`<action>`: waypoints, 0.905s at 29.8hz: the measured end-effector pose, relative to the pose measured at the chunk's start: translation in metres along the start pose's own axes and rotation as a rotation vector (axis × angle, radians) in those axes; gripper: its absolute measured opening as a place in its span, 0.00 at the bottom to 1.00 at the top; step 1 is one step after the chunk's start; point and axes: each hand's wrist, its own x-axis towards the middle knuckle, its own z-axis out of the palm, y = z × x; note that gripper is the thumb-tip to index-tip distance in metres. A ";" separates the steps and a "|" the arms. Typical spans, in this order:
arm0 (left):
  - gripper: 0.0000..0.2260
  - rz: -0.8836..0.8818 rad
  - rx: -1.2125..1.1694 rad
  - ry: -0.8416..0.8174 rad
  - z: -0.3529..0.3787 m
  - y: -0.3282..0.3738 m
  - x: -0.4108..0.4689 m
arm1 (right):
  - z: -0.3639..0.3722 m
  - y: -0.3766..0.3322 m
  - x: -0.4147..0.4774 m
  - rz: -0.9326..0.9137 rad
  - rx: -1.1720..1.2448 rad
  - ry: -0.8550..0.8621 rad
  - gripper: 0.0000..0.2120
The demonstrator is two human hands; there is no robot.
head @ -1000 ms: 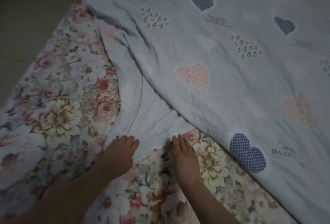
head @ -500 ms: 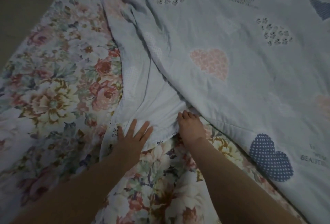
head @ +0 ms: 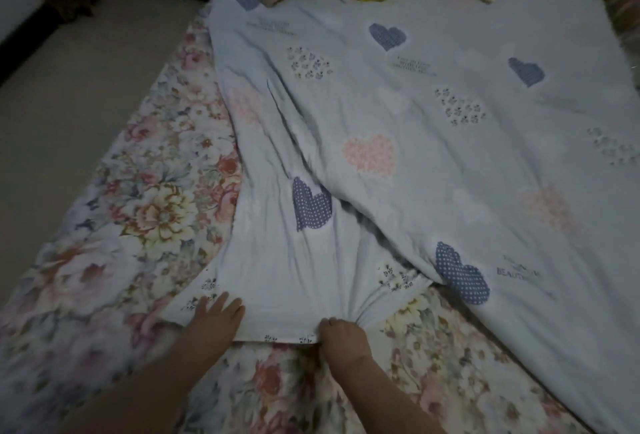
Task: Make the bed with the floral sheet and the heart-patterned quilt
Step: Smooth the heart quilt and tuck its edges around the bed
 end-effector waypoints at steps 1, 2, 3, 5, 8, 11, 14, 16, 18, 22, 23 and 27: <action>0.11 0.007 0.010 0.004 -0.010 -0.002 -0.027 | -0.005 -0.013 -0.026 0.008 0.003 -0.003 0.16; 0.09 -0.007 -0.026 -0.032 -0.018 -0.003 -0.038 | -0.004 -0.019 -0.037 -0.003 -0.009 -0.006 0.16; 0.15 -0.032 -0.071 -0.109 -0.034 -0.005 -0.051 | -0.006 -0.028 -0.050 -0.006 -0.018 -0.020 0.16; 0.27 -0.047 0.046 -0.196 -0.067 -0.008 -0.080 | -0.014 -0.044 -0.072 -0.013 -0.002 0.008 0.15; 0.24 -0.105 0.048 -0.155 -0.092 -0.022 -0.112 | -0.030 -0.070 -0.100 -0.007 0.006 0.063 0.15; 0.22 -0.115 0.056 -0.167 -0.105 -0.038 -0.132 | -0.040 -0.092 -0.117 0.019 0.041 0.085 0.16; 0.21 -0.055 0.129 -0.114 -0.114 -0.063 -0.161 | -0.048 -0.132 -0.144 0.046 0.076 0.096 0.15; 0.21 -0.049 0.186 -0.094 -0.117 -0.091 -0.193 | -0.054 -0.169 -0.161 0.048 0.087 0.123 0.15; 0.20 -0.081 0.155 -0.053 -0.116 -0.117 -0.218 | -0.054 -0.202 -0.172 0.044 0.096 0.127 0.16; 0.09 -0.067 0.103 0.193 -0.085 -0.172 -0.246 | -0.058 -0.255 -0.184 0.048 0.110 0.157 0.16; 0.10 -0.083 0.103 0.216 -0.079 -0.182 -0.251 | -0.058 -0.266 -0.187 0.048 0.106 0.159 0.16; 0.12 -0.124 0.104 0.259 -0.077 -0.194 -0.273 | -0.057 -0.293 -0.190 0.062 0.105 0.167 0.17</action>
